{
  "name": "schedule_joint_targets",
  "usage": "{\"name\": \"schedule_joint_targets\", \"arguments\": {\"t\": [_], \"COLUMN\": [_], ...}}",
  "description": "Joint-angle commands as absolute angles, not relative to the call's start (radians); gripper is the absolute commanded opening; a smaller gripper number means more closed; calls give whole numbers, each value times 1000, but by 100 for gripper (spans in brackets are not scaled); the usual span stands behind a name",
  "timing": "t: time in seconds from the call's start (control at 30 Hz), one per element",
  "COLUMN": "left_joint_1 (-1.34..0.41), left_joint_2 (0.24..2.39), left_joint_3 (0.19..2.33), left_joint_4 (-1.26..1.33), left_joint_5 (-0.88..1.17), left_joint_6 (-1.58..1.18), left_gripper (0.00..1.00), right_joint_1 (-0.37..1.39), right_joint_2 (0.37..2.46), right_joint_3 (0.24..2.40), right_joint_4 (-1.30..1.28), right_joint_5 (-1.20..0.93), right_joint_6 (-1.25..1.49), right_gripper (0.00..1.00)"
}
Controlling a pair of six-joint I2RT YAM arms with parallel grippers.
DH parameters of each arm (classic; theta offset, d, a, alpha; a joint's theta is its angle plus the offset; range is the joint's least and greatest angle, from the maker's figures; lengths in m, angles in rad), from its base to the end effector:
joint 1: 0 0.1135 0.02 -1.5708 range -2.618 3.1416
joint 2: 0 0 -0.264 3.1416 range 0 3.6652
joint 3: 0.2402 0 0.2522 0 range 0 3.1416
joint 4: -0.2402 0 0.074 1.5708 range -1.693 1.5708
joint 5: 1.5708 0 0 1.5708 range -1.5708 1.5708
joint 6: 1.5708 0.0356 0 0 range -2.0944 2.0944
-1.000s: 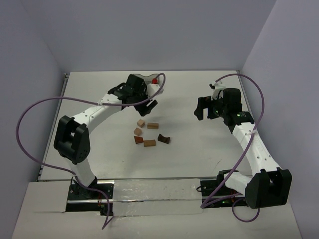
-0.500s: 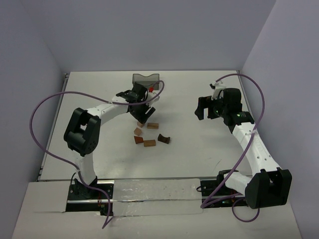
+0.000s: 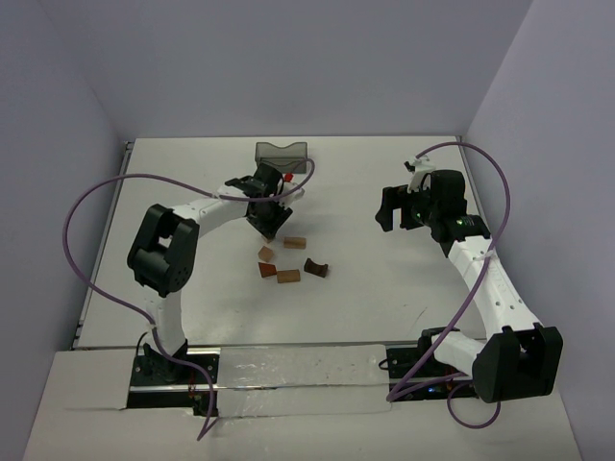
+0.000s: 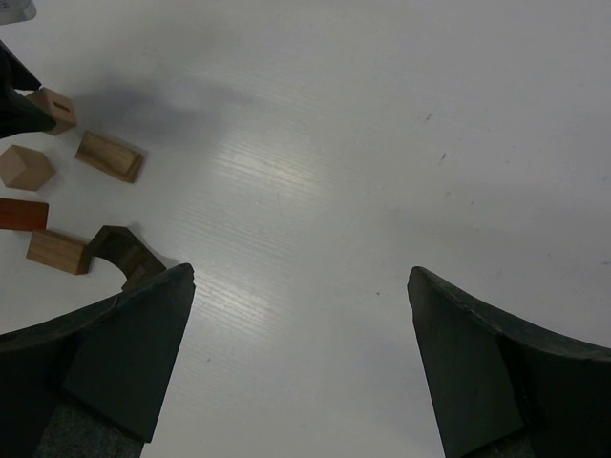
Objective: Build the wood block tower
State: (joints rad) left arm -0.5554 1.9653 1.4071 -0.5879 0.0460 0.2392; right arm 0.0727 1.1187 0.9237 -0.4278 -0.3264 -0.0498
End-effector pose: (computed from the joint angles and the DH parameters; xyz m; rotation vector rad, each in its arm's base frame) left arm 0.3443 -0.2156 0.1785 1.0669 2.5077 -0.1544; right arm 0.2426 0.0291 0.2995 -0.3161 2.1567 0.3704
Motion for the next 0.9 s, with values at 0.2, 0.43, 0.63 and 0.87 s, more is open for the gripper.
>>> {"name": "schedule_joint_targets", "arguments": {"t": [0.2, 0.43, 0.63, 0.87], "left_joint_1": [-549, -580, -622, -662], "left_joint_2": [1942, 1902, 1944, 1999], "left_joint_3": [1468, 1541, 1611, 1669], "left_joint_4": [-636, -742, -839, -876], "left_joint_5": [92, 250, 276, 248], "left_joint_6": [260, 402, 516, 554], "left_gripper": [24, 0, 1, 14], "right_joint_1": [66, 66, 66, 66], "right_joint_2": [1127, 1126, 1121, 1124], "right_joint_3": [942, 941, 934, 937], "right_joint_4": [-413, -411, -411, -408], "right_joint_5": [-336, -362, -358, -342], "right_joint_6": [-54, -61, -67, -61], "right_gripper": [100, 100, 100, 100]}}
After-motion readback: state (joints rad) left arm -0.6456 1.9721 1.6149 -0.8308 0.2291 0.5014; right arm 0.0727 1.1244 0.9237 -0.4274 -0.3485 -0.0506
